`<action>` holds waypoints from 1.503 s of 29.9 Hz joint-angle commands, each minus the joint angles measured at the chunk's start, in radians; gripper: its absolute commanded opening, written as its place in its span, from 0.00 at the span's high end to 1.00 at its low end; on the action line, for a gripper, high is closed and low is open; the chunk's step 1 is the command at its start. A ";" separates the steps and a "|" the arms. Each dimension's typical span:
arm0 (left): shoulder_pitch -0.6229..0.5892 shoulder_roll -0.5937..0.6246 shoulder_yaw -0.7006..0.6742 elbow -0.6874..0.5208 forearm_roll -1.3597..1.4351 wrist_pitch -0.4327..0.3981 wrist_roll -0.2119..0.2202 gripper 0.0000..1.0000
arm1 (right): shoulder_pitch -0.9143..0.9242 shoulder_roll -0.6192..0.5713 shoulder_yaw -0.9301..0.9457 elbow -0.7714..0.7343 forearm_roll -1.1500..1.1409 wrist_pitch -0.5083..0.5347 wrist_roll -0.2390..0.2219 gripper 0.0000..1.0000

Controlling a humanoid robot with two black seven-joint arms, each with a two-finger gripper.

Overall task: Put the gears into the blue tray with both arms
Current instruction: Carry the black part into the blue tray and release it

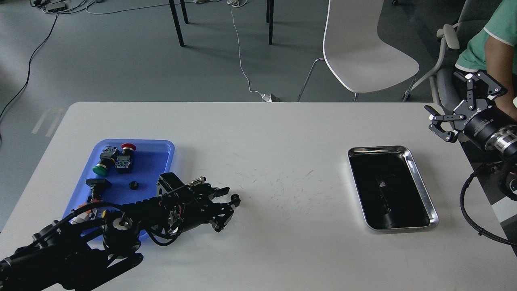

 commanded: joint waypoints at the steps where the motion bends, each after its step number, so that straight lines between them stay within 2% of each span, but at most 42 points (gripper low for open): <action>1: 0.001 0.000 0.000 0.002 0.000 -0.002 -0.002 0.89 | 0.000 0.000 0.000 0.000 0.000 0.000 0.000 0.03; 4: 0.001 0.002 0.000 0.002 0.000 -0.002 -0.002 0.95 | 0.002 0.002 0.000 0.000 0.000 0.000 0.000 0.03; 12: -0.015 0.044 -0.015 -0.015 0.000 0.027 -0.007 0.96 | 0.002 0.002 0.000 0.000 0.000 0.000 0.000 0.03; 17: -0.062 0.155 -0.032 -0.092 0.000 0.036 -0.013 0.96 | 0.003 0.000 0.000 0.000 0.000 0.000 0.000 0.03; 22: -0.095 0.320 -0.047 -0.198 0.000 0.036 -0.021 0.96 | 0.005 0.000 0.002 0.000 0.000 0.000 0.000 0.03; 25: -0.092 0.431 -0.055 -0.230 0.000 0.049 -0.050 0.96 | 0.016 0.000 0.002 0.000 0.000 0.000 0.000 0.03; 29: -0.070 0.517 -0.038 -0.221 -0.066 0.168 -0.114 0.96 | 0.023 0.000 0.000 0.000 -0.002 0.000 0.000 0.03; 35: 0.023 0.571 -0.040 -0.187 -0.094 0.237 -0.160 0.96 | 0.033 0.000 0.000 0.000 -0.006 0.000 -0.001 0.03; 45: 0.109 0.535 -0.033 -0.028 -0.094 0.331 -0.193 0.95 | 0.033 0.000 -0.003 -0.003 -0.012 0.000 -0.003 0.03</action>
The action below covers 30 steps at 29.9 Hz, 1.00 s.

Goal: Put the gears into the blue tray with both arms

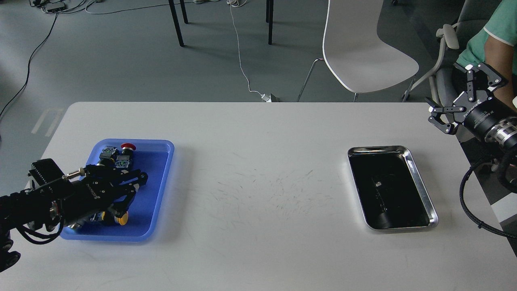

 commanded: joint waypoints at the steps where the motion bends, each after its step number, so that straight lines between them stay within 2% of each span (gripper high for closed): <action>1: 0.019 -0.025 0.001 0.066 0.001 0.027 -0.011 0.94 | -0.003 0.000 -0.002 -0.004 -0.001 0.000 0.000 0.03; 7: 0.020 -0.063 0.003 0.147 0.001 0.033 -0.019 0.90 | -0.004 0.002 -0.003 -0.006 -0.001 0.000 0.001 0.03; 9: 0.020 -0.074 0.003 0.167 0.004 0.035 -0.020 0.85 | -0.004 0.002 -0.003 -0.006 -0.001 0.000 0.001 0.03; 12: 0.020 -0.077 0.018 0.173 0.003 0.035 -0.020 0.71 | -0.004 0.005 -0.003 -0.004 -0.001 0.000 0.001 0.03; 14: 0.019 -0.079 0.036 0.173 0.001 0.036 -0.022 0.59 | -0.007 0.005 -0.005 -0.004 -0.001 0.000 0.001 0.03; 17: 0.019 -0.079 0.036 0.175 -0.002 0.052 -0.039 0.48 | -0.006 0.005 -0.017 -0.004 -0.001 0.000 0.001 0.03; 18: 0.019 -0.082 0.035 0.173 -0.002 0.055 -0.045 0.42 | -0.006 0.005 -0.018 -0.003 -0.001 0.000 0.001 0.03; 20: 0.016 -0.086 0.023 0.173 -0.004 0.056 -0.051 0.20 | -0.006 0.006 -0.020 -0.003 0.002 0.000 0.001 0.03; 21: 0.010 -0.089 0.021 0.173 -0.011 0.061 -0.051 0.13 | -0.004 0.009 -0.020 -0.003 -0.001 0.000 0.001 0.03; 24: -0.018 -0.089 0.018 0.160 -0.074 0.085 -0.051 0.07 | -0.003 0.017 -0.018 -0.004 0.002 0.000 0.001 0.03; 30: -0.232 -0.091 0.016 0.157 -0.357 0.078 -0.051 0.04 | -0.001 0.020 -0.005 -0.006 0.005 0.000 0.001 0.01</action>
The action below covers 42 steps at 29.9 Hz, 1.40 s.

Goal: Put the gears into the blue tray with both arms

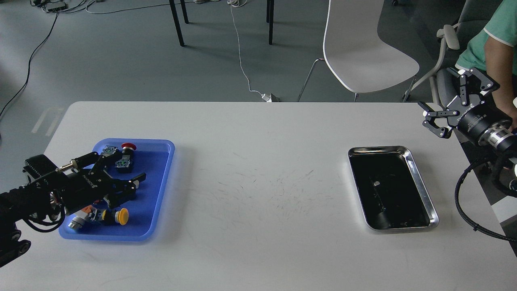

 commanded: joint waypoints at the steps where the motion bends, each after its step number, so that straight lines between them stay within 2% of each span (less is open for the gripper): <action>1: -0.147 -0.003 0.000 0.009 -0.251 -0.031 0.001 0.04 | 0.001 0.003 0.008 0.000 0.003 0.000 0.000 0.01; 4: -0.254 -0.018 0.002 0.038 -0.510 -0.121 0.006 0.04 | 0.002 0.009 0.013 -0.004 0.006 0.000 0.001 0.01; 9: -0.379 -0.131 0.000 0.156 -1.016 -0.293 0.020 0.04 | 0.001 0.031 0.028 -0.009 0.016 0.000 0.001 0.01; 12: -0.393 -0.179 -0.012 0.211 -1.314 -0.342 0.027 0.04 | -0.001 0.046 0.062 -0.010 0.018 0.000 0.001 0.01; 16: -0.390 -0.251 -0.092 0.242 -1.644 -0.358 0.029 0.04 | -0.005 0.060 0.077 0.002 0.019 0.000 0.001 0.01; 18: -0.380 -0.290 -0.127 0.268 -1.719 -0.376 0.029 0.04 | -0.008 0.063 0.077 0.003 0.021 0.000 0.001 0.01; 21: -0.358 -0.372 -0.164 0.346 -1.773 -0.454 0.027 0.04 | -0.017 0.065 0.080 0.004 0.021 0.000 0.001 0.01; 26: -0.334 -0.469 -0.248 0.545 -1.835 -0.699 0.029 0.03 | -0.034 0.065 0.100 -0.001 0.021 0.000 0.001 0.01; 30: -0.335 -0.518 -0.256 0.736 -1.836 -0.887 0.037 0.02 | -0.033 0.065 0.113 -0.012 0.021 0.000 0.001 0.01; 31: -0.340 -0.526 -0.256 0.759 -1.836 -0.899 0.049 0.02 | -0.031 0.065 0.117 -0.013 0.021 0.000 0.001 0.01; 33: -0.343 -0.534 -0.258 0.785 -1.841 -0.899 0.118 0.02 | -0.025 0.066 0.117 -0.009 0.021 0.000 0.001 0.01; 35: -0.343 -0.552 -0.270 0.777 -1.858 -0.899 0.156 0.02 | -0.021 0.068 0.117 -0.006 0.021 0.000 0.001 0.01; 38: -0.341 -0.563 -0.253 0.773 -1.849 -0.899 0.164 0.02 | -0.019 0.077 0.117 -0.006 0.021 0.000 0.001 0.01; 42: -0.343 -0.564 -0.254 0.776 -1.856 -0.899 0.147 0.02 | -0.019 0.089 0.117 -0.003 0.021 0.000 0.001 0.01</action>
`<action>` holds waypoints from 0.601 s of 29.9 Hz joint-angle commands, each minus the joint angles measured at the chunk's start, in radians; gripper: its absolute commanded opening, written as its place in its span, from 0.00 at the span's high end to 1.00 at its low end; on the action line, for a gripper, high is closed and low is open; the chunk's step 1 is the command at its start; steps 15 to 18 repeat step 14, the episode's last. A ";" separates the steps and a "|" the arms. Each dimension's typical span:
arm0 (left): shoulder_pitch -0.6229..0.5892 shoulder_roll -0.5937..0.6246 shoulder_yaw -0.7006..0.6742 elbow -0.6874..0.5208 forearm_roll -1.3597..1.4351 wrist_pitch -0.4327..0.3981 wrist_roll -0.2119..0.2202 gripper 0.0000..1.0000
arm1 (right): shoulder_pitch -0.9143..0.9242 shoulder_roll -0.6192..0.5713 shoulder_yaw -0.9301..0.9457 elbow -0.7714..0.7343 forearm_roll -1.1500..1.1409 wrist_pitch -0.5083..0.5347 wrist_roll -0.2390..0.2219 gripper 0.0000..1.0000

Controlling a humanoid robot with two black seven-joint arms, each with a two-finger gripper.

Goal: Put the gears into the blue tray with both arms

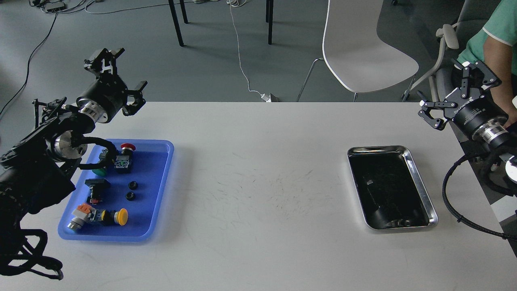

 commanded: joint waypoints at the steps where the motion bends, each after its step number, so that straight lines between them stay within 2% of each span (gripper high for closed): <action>1: -0.001 -0.001 -0.008 0.002 -0.008 0.000 -0.017 0.02 | 0.002 0.009 0.000 0.002 0.000 0.000 0.000 0.01; 7: -0.004 -0.009 -0.014 -0.001 -0.012 0.000 -0.072 0.02 | 0.002 0.017 0.000 0.002 0.000 0.000 0.000 0.01; 18: -0.016 -0.015 -0.013 -0.010 -0.011 0.000 -0.074 0.02 | 0.002 0.017 -0.008 0.008 0.000 0.000 -0.002 0.01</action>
